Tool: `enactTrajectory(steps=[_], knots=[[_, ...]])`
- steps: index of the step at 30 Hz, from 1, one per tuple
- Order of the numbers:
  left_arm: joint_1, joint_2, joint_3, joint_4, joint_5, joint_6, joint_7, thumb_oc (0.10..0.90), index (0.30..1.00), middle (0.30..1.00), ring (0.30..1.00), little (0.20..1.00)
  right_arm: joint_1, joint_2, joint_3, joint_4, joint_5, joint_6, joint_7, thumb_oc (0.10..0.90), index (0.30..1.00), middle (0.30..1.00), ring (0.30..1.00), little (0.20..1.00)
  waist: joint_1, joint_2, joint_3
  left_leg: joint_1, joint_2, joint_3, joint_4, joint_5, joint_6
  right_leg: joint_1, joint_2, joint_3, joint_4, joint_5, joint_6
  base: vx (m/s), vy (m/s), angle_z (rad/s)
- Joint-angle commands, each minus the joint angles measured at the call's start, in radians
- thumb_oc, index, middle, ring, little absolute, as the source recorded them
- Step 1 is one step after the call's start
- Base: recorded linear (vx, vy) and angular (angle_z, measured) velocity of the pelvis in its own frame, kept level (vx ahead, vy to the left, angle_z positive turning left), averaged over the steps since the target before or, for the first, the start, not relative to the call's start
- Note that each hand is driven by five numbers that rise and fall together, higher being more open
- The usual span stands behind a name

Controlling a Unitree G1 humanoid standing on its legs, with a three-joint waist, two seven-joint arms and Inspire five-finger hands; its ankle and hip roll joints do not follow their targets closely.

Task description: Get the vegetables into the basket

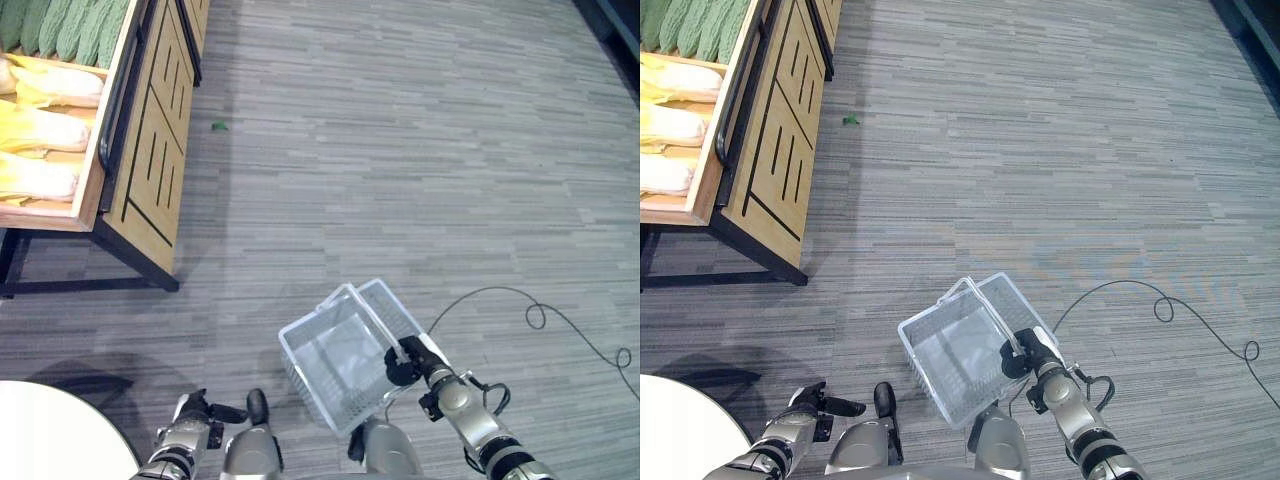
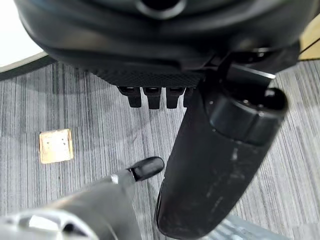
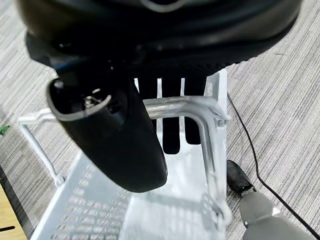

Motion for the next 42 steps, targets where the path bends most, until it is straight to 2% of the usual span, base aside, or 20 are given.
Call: enactTrajectory(steps=[1, 4, 5, 10, 16, 23, 31, 35, 40, 42], knots=[[0.014, 0.001, -0.024, 0.013, 0.039, 0.003, 0.007, 0.900, 1.000, 1.000, 1.000, 1.000, -0.025, -0.057, -0.028, -0.077, -0.025, -0.048, -0.029, 0.400, 0.300, 0.300, 0.300, 0.300, 0.007, 0.018, -0.042, -0.049, 0.004, -0.037, 0.062, -0.051, -0.010, 0.012, -0.008, 0.037, 0.065, -0.078, 0.077, 0.01, -0.015, -0.09], [0.014, -0.010, -0.029, 0.008, 0.040, 0.002, 0.006, 0.900, 1.000, 1.000, 1.000, 1.000, -0.022, -0.059, -0.030, -0.075, -0.030, -0.044, -0.032, 0.400, 0.300, 0.300, 0.300, 0.300, 0.007, 0.024, -0.048, -0.041, 0.005, -0.042, 0.066, -0.051, -0.014, 0.035, -0.013, 0.020, 0.053, -0.100, 0.072, 0.01, -0.040, 0.00], [0.012, -0.017, -0.046, 0.012, 0.049, 0.003, -0.002, 0.900, 1.000, 1.000, 1.000, 1.000, -0.017, -0.057, -0.033, -0.053, -0.029, -0.039, -0.034, 0.400, 0.300, 0.300, 0.300, 0.300, 0.000, 0.036, -0.055, -0.040, 0.003, -0.062, 0.063, -0.046, -0.019, 0.054, -0.013, 0.013, 0.047, -0.126, 0.063, 0.01, -0.059, 0.08], [0.019, -0.031, -0.067, 0.033, 0.082, 0.003, -0.016, 0.900, 1.000, 1.000, 1.000, 1.000, 0.004, -0.036, -0.040, 0.033, -0.008, -0.032, -0.039, 0.400, 0.300, 0.300, 0.300, 0.300, -0.016, 0.058, -0.085, -0.016, -0.002, -0.073, 0.043, -0.042, -0.024, 0.079, -0.018, -0.008, 0.027, -0.133, 0.059, 0.01, -0.041, 0.23], [0.020, -0.035, -0.075, 0.067, 0.095, -0.016, -0.007, 0.900, 1.000, 1.000, 1.000, 1.000, 0.019, 0.003, -0.094, 0.206, 0.099, -0.036, -0.076, 0.400, 0.300, 0.300, 0.300, 0.300, -0.036, 0.069, -0.088, 0.003, 0.004, -0.065, 0.048, -0.049, -0.023, 0.077, -0.011, 0.021, 0.048, -0.144, 0.054, 0.00, 0.000, -0.07], [0.015, -0.025, -0.072, 0.112, 0.102, -0.020, -0.016, 0.900, 1.000, 1.000, 1.000, 1.000, 0.008, -0.023, -0.177, 0.465, 0.159, -0.031, -0.098, 0.400, 0.300, 0.300, 0.300, 0.300, -0.051, 0.078, -0.105, 0.020, 0.011, -0.056, 0.011, -0.029, -0.034, 0.083, 0.005, 0.026, 0.018, -0.140, 0.050, 0.01, -0.038, -0.06], [0.006, -0.047, -0.082, 0.121, 0.087, -0.018, -0.009, 0.900, 1.000, 1.000, 1.000, 1.000, 0.001, 0.012, -0.189, 0.521, 0.198, -0.033, -0.101, 0.400, 0.300, 0.300, 0.300, 0.300, -0.059, 0.077, -0.106, 0.013, -0.004, -0.064, 0.028, -0.047, -0.025, 0.091, -0.007, 0.030, 0.014, -0.134, 0.057, 0.01, 0.034, 0.00], [0.002, -0.049, -0.096, 0.114, 0.094, -0.022, -0.008, 0.900, 1.000, 1.000, 1.000, 1.000, 0.001, 0.020, -0.203, 0.512, 0.233, -0.036, -0.101, 0.400, 0.300, 0.300, 0.300, 0.300, -0.061, 0.071, -0.098, -0.003, -0.019, -0.063, 0.064, -0.073, -0.011, 0.077, -0.024, 0.049, 0.045, -0.131, 0.064, 0.01, 0.082, -0.01], [-0.010, -0.039, -0.109, 0.089, 0.099, -0.019, -0.012, 0.900, 1.000, 1.000, 1.000, 1.000, -0.004, 0.019, -0.201, 0.487, 0.231, -0.033, -0.099, 0.400, 0.300, 0.300, 0.300, 0.300, -0.064, 0.074, -0.060, 0.002, -0.040, -0.054, 0.066, -0.097, 0.024, -0.016, -0.056, 0.088, 0.230, -0.087, 0.087, 0.00, 0.128, -0.04], [-0.015, -0.036, -0.107, 0.089, 0.096, -0.020, -0.012, 0.900, 1.000, 1.000, 1.000, 1.000, -0.012, 0.023, -0.195, 0.483, 0.228, -0.032, -0.096, 0.400, 0.300, 0.300, 0.300, 0.300, -0.062, 0.077, -0.040, 0.019, -0.038, -0.044, 0.065, -0.104, 0.030, -0.038, -0.057, 0.084, 0.284, -0.071, 0.087, 0.06, 0.075, -0.13]])
